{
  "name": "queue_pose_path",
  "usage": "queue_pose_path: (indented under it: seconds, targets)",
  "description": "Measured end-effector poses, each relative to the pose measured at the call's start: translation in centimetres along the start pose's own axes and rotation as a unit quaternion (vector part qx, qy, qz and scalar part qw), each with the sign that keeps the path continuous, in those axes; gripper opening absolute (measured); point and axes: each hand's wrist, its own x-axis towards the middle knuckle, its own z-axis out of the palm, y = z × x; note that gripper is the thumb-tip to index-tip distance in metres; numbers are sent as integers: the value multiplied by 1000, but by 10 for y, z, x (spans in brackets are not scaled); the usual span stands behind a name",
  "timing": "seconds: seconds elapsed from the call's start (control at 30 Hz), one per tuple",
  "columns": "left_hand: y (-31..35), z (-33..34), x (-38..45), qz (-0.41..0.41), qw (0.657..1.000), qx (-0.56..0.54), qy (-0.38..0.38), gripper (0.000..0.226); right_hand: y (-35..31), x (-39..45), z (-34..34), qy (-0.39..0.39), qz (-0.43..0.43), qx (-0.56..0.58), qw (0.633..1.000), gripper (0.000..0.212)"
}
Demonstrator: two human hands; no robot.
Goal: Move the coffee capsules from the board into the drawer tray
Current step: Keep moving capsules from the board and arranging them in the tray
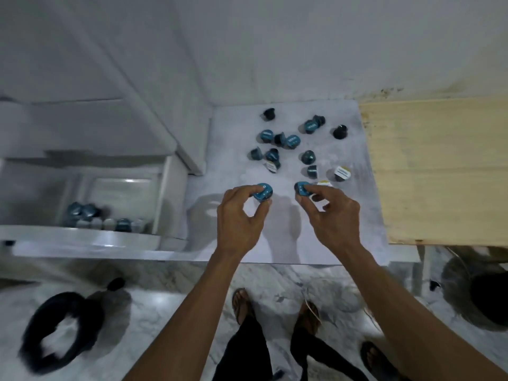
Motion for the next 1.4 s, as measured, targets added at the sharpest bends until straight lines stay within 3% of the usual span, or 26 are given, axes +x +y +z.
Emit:
queue_pose_path:
  seconds: [0.1, 0.33, 0.47, 0.7, 1.07, 1.4]
  targets:
    - [5, -60, 7, -7, 999, -4, 39, 25, -49, 5, 17, -41, -4, 43, 998, 23]
    - [-33, -186, 32, -5, 996, 41, 76, 27, -150, 2, 91, -84, -112, 71, 988, 21]
    - [-87, -256, 53, -30, 995, 83, 41, 24, -187, -9, 157, -109, -133, 68, 983, 21]
    - [-177, -344, 88, -60, 985, 145, -78, 23, -226, -40, 253, -153, -79, 10, 985, 19]
    - [-250, -333, 124, -55, 943, 150, -290, 20, -227, -30, 335, -338, -52, -117, 932, 18]
    - [-280, -318, 142, -116, 918, 142, -351, 19, -215, -19, 376, -394, -30, -141, 908, 17]
